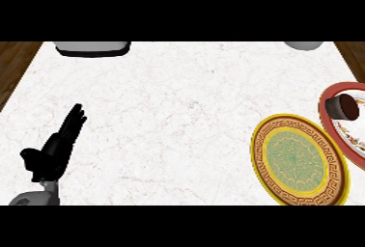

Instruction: Pick the cupcake from the plate and place it in the plate

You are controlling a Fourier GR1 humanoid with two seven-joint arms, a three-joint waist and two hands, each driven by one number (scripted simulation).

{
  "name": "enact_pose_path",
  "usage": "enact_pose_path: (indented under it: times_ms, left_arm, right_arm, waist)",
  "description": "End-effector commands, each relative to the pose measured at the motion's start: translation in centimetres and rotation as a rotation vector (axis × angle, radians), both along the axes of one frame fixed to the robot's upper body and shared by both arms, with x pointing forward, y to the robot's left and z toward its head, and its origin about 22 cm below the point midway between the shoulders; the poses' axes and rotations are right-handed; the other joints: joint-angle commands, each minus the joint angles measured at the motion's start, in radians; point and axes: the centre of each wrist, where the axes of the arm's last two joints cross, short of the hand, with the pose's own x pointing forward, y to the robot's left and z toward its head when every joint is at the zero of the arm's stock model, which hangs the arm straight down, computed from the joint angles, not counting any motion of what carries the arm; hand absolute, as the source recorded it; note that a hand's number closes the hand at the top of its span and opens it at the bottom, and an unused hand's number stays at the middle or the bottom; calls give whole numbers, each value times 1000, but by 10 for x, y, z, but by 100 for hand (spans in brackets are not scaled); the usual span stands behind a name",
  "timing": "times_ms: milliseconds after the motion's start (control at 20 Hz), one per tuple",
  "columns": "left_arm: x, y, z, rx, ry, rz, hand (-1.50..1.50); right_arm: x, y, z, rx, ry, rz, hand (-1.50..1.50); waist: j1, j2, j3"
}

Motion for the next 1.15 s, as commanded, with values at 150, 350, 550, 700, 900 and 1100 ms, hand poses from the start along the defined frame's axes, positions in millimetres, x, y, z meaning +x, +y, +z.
enact_pose_path:
  times_ms: [150, 350, 550, 700, 900, 1100]
  left_arm:
    - [12, 9, 11, 12, -4, 14, 0]
    - [10, 8, 15, 14, -2, 6, 0]
    - [5, -13, 8, -5, -12, -21, 0]
    - [5, -2, 11, 7, -13, -3, 0]
    - [23, -10, 11, 3, -6, -7, 0]
    - [6, -12, 1, 17, -13, -6, 0]
  right_arm:
    - [-87, -63, -18, 109, -123, 12, -150]
    - [-144, -89, -24, 88, -102, 54, -150]
    - [-165, -98, -27, 54, -106, 93, -150]
    - [-174, -102, -24, 26, -90, 122, -150]
    - [-183, -99, -34, 19, -43, 131, -150]
    - [-186, -98, -38, -23, -72, 93, -150]
  waist:
    - [-1, 3, 1]
    - [1, 3, 3]
    - [13, 5, 5]
    - [14, 5, 5]
    - [7, 7, 6]
    - [12, 6, 8]
